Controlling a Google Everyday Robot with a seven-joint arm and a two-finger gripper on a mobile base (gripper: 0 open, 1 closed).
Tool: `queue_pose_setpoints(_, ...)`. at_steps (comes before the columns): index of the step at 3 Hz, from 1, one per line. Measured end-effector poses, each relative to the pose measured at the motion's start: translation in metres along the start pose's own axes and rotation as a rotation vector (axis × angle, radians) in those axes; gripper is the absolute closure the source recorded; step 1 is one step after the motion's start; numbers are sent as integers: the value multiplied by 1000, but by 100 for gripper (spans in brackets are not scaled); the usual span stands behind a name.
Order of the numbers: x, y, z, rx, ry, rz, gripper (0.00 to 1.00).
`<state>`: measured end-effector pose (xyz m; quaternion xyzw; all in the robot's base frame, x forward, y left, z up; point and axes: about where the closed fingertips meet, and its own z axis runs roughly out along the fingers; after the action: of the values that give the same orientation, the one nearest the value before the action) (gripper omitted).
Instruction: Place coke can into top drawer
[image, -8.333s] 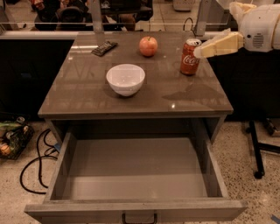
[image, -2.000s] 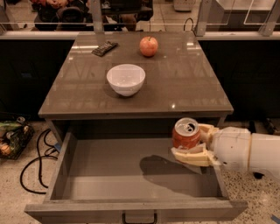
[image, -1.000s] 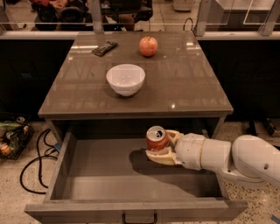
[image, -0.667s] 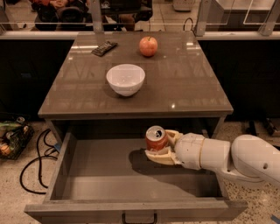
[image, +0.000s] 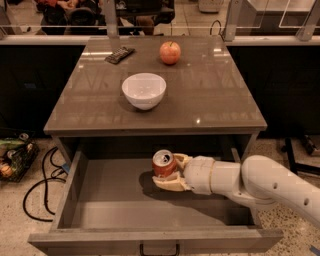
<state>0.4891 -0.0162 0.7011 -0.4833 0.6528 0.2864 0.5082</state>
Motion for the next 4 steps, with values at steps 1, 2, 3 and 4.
queue_pose_setpoints(1,26,10,26,-28,-45,14,100)
queue_pose_setpoints(2,45,13,34,-25,-68,19,100)
queue_pose_setpoints(3,58,12,29,-4,-63,9,100)
queue_pose_setpoints(4,57,13,30,-6,-64,8,85)
